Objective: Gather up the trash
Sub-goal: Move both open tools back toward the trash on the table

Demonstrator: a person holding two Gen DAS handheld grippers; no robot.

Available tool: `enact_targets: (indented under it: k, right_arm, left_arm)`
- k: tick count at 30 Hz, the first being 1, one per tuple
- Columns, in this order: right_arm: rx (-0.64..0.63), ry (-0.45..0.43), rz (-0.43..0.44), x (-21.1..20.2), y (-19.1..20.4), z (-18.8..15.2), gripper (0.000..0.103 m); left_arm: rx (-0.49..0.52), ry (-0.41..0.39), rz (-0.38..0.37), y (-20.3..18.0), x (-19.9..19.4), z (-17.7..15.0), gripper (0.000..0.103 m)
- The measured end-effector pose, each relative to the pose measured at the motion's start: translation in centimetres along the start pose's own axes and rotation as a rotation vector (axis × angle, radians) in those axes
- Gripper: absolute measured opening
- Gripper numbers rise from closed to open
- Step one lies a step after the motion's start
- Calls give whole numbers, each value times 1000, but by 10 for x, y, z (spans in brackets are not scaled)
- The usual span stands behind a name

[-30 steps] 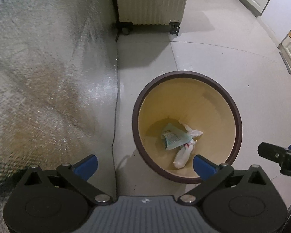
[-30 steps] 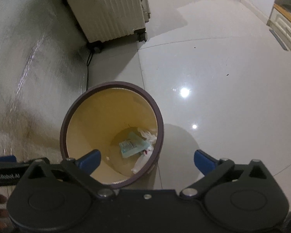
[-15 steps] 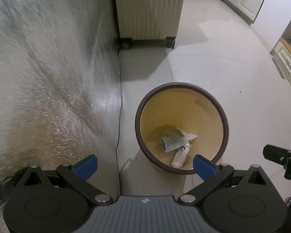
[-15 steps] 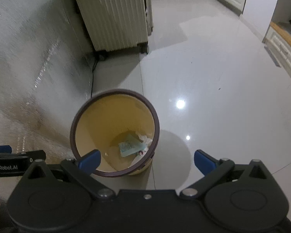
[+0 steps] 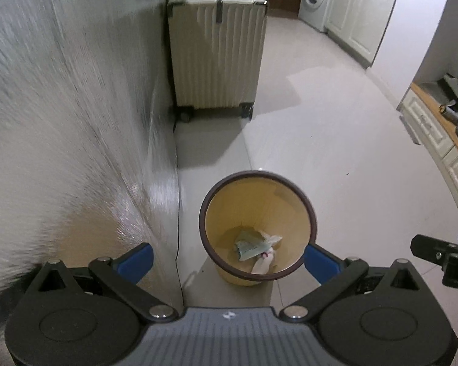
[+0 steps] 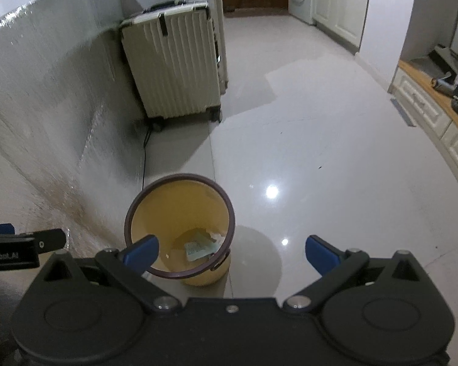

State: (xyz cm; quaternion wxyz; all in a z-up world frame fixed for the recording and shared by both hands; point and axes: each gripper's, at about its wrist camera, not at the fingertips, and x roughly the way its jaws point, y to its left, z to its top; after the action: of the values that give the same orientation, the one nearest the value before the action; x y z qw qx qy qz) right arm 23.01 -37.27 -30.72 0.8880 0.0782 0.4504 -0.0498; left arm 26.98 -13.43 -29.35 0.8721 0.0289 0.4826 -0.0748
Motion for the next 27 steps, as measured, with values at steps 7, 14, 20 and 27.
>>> enact_targets:
  k: [7, 14, 20, 27]
  right_arm:
    - [20, -80, -7, -63, -6, 3, 103]
    - [39, -192, -20, -127, -12, 17, 103]
    - [27, -281, -26, -174, -8, 28, 103]
    - [-9, -404, -6, -230, 12, 35, 103]
  left_arm:
    - [31, -91, -3, -13, -60, 2, 103]
    - [64, -215, -27, -26, -124, 11, 103]
    - [85, -318, -36, -34, -175, 16, 103]
    - [71, -456, -14, -20, -233, 15, 103]
